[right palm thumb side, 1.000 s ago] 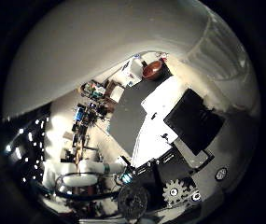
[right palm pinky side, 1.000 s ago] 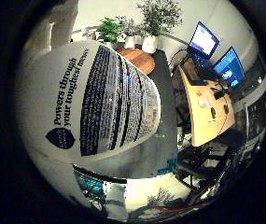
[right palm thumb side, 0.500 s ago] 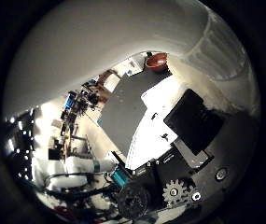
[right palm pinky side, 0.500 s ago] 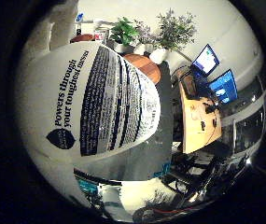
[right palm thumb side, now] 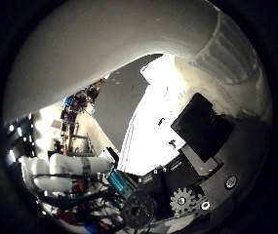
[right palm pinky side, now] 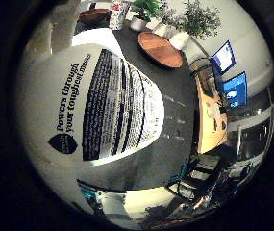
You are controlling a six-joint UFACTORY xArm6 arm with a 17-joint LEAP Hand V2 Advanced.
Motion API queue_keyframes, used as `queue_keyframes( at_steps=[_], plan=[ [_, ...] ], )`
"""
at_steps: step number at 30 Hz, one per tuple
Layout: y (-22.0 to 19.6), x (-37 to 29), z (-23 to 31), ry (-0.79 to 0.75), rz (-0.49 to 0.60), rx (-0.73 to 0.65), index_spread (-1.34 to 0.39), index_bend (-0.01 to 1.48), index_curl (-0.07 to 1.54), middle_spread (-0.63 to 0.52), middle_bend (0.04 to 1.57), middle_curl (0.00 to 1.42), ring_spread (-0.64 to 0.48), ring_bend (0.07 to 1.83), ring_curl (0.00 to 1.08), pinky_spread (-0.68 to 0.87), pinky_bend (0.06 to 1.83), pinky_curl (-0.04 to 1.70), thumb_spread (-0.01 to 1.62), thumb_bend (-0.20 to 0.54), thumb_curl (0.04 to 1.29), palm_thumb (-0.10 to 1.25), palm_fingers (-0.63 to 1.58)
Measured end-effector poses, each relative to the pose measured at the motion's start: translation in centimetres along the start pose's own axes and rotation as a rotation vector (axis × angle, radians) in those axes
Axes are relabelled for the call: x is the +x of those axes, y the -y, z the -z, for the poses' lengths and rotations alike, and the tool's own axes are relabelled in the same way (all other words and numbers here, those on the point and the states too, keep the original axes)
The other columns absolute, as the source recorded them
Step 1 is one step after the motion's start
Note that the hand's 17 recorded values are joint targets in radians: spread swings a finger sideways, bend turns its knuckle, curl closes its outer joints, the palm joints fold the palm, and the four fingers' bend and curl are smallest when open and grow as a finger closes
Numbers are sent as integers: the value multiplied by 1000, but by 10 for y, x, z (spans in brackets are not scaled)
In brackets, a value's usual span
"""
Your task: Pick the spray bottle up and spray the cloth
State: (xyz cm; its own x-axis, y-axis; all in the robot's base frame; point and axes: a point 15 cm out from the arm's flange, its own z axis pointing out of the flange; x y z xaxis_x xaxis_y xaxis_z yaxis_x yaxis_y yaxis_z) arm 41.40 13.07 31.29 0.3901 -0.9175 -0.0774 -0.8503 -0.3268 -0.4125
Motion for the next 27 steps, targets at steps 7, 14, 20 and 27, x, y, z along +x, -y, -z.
queue_keyframes(
  at_steps=[7, 14, 20, 27],
  plan=[
    [6, -3, 15, -2, 7, 31, -287, 1055, 962, -262, 1119, 1129, -270, 1312, 908, -202, 1057, 1444, 1183, -11, 559, 1010, 1064],
    [22, -11, 48, -2, 28, 106, -287, 1055, 961, -262, 1119, 1129, -270, 1312, 908, -202, 1057, 1444, 1184, -11, 564, 1009, 1064],
    [41, -22, 83, 15, 35, 188, -287, 1055, 961, -262, 1119, 1129, -270, 1312, 908, -203, 1057, 1444, 1184, -11, 566, 1008, 1064],
    [49, -47, 98, 69, 51, 232, -287, 1053, 961, -259, 1125, 1127, -270, 1310, 908, -203, 1056, 1445, 1184, -11, 567, 1008, 1066]
  ],
)
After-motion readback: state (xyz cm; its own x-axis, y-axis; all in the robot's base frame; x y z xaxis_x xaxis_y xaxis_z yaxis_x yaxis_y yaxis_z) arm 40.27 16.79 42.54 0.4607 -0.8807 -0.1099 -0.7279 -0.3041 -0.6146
